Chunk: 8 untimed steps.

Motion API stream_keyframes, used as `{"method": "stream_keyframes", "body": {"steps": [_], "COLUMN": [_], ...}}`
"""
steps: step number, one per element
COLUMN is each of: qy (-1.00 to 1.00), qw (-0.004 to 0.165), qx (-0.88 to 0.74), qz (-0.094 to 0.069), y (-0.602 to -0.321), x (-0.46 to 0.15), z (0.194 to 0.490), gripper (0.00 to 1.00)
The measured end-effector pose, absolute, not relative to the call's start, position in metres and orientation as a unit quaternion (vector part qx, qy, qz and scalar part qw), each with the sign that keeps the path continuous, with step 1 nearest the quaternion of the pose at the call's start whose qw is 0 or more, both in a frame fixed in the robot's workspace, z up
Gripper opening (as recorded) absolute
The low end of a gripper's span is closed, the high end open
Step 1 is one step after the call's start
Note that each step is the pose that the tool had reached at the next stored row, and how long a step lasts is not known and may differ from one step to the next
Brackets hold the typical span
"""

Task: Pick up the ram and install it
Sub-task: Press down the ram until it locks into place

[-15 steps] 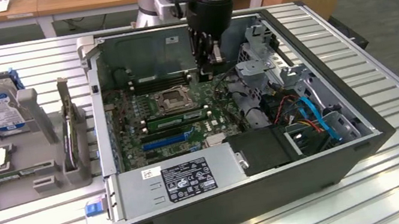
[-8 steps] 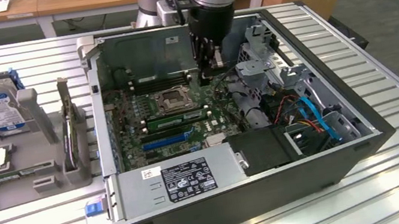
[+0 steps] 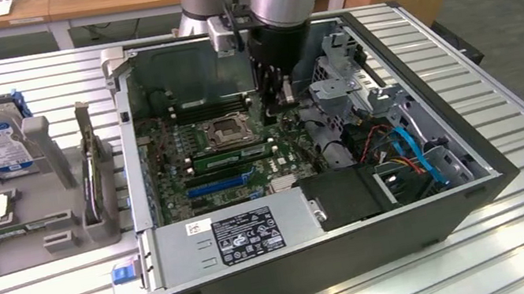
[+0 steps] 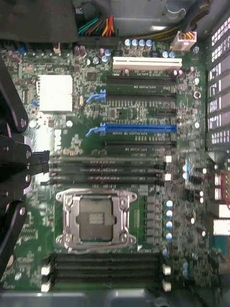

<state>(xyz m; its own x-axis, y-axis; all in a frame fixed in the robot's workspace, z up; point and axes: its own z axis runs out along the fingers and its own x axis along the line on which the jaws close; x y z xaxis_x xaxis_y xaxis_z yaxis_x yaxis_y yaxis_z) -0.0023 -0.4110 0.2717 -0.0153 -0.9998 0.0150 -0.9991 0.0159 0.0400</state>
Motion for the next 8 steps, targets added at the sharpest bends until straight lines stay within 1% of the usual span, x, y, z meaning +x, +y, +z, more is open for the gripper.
{"method": "stream_keyframes", "body": {"steps": [4, 8], "qy": [-0.712, -0.712], "qw": [0.019, 0.019], "qx": [0.701, 0.701], "qz": [-0.009, -0.009], "y": [-0.421, -0.421], "x": [-0.004, 0.000], "z": [0.264, 0.257], "gripper": [0.11, 0.11]}}
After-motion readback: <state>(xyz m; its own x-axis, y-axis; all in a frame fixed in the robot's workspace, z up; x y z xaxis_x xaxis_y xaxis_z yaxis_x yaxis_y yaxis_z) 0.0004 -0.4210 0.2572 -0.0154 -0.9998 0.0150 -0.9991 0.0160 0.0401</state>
